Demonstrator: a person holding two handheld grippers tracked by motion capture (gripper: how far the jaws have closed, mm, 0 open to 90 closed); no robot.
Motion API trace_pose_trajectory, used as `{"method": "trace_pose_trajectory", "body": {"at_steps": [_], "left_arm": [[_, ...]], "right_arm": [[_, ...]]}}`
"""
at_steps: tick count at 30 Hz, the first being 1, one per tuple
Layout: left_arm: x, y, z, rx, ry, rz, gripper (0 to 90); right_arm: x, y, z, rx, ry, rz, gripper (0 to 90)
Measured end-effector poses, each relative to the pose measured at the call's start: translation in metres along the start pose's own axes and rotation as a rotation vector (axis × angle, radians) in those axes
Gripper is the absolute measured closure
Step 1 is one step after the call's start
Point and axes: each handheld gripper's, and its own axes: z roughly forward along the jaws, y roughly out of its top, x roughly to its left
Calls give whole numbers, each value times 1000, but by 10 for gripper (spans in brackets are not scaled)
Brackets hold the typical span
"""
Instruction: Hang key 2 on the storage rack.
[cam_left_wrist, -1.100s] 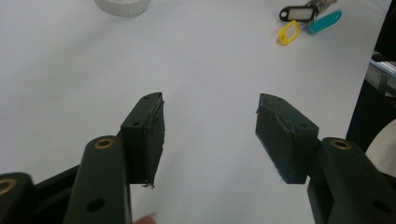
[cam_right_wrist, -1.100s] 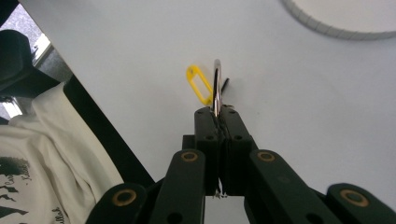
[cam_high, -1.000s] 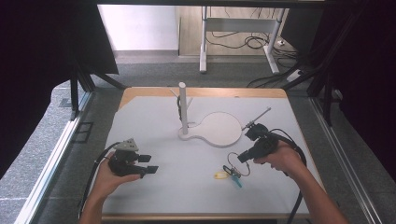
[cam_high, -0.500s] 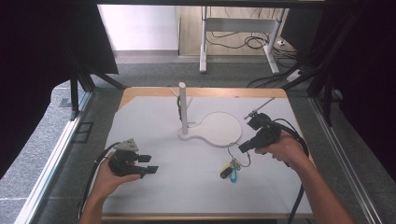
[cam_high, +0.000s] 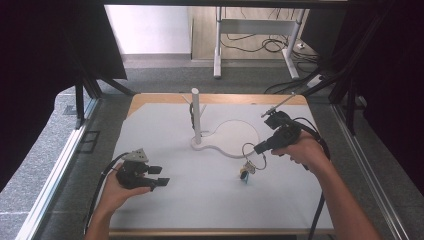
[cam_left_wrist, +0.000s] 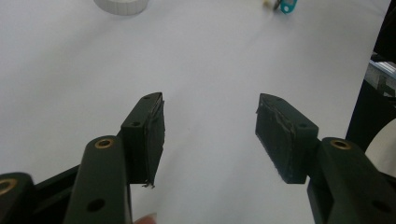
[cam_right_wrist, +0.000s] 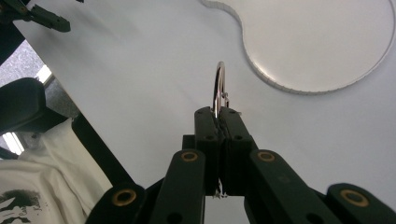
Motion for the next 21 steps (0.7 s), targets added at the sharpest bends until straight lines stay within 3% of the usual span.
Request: {"method": "trace_pose_trajectory", "body": {"at_steps": [21], "left_arm": [[0,0,-2,-6,0,2,429]], "right_arm": [[0,25,-12,-41,-4,6,882]]}}
